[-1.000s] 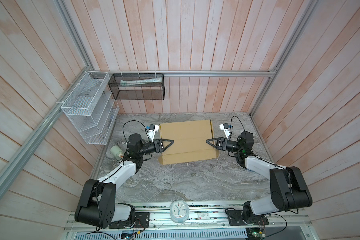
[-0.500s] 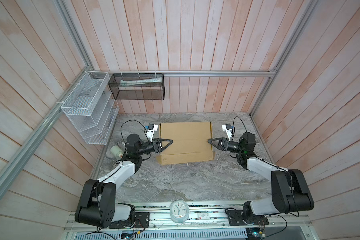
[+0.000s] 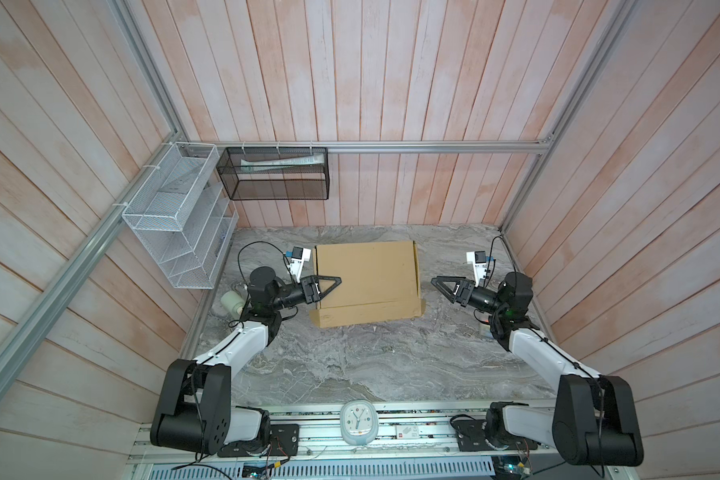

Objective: Fold the paper box

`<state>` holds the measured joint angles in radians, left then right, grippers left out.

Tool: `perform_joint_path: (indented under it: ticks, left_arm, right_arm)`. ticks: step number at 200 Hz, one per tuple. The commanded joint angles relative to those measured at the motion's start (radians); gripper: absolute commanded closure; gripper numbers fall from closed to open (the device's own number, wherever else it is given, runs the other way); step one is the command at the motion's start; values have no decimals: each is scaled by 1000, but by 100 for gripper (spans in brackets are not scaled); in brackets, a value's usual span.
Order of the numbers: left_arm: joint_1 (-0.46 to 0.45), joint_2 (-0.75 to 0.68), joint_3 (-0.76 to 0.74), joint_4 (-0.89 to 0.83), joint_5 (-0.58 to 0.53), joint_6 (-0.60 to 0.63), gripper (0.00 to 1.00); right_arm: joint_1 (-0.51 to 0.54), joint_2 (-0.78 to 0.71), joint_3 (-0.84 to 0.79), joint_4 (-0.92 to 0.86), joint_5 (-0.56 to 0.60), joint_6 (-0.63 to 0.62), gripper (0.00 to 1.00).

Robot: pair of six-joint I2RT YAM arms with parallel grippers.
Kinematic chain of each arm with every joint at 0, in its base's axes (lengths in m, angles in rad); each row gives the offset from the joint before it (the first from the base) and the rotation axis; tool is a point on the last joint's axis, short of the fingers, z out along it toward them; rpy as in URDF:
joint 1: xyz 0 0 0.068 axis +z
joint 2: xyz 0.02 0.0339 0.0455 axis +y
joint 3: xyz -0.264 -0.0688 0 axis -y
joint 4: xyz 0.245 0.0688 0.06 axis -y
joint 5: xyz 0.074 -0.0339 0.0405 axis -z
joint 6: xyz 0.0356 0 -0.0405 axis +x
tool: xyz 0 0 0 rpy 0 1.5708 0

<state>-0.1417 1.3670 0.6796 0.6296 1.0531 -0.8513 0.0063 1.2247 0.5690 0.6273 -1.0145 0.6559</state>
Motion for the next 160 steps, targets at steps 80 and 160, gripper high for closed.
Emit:
perform_joint_path:
  ticks: [80,160]
  left_arm:
    - [57,99,155,-245,-65,-275,47]
    - [75,74,196,-431,-106,-489,49]
  right_arm:
    - [25,-114,-103,-65,382,-432,21]
    - [238,-10,-160,10,566,-733,21]
